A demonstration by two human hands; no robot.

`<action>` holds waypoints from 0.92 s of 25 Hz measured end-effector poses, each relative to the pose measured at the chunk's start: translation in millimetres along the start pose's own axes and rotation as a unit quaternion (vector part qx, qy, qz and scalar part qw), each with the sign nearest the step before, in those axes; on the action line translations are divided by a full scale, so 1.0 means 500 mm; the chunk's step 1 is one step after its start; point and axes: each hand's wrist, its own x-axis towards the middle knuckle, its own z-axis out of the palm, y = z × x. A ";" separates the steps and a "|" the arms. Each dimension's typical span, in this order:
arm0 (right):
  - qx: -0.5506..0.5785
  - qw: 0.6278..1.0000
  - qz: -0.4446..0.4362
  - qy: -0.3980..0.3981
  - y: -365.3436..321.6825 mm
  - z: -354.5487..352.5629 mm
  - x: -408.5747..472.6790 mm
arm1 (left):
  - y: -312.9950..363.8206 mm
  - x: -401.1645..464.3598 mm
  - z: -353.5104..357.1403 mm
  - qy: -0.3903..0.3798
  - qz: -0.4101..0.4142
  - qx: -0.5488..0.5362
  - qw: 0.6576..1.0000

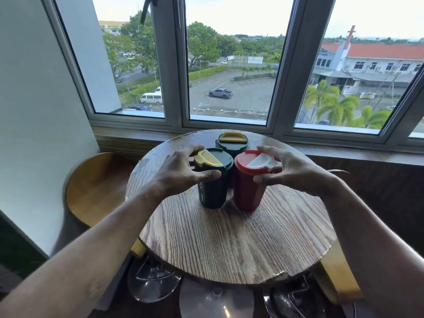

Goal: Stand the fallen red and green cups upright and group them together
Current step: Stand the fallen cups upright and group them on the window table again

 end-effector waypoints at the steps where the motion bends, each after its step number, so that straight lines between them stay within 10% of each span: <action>1: 0.000 1.000 -0.001 -0.001 0.000 0.001 0.000 | 0.000 -0.002 -0.001 -0.003 -0.001 -0.001 1.000; 23: -0.170 0.977 -0.055 0.112 -0.026 0.017 -0.016 | 0.004 -0.015 0.008 0.041 0.030 0.063 0.997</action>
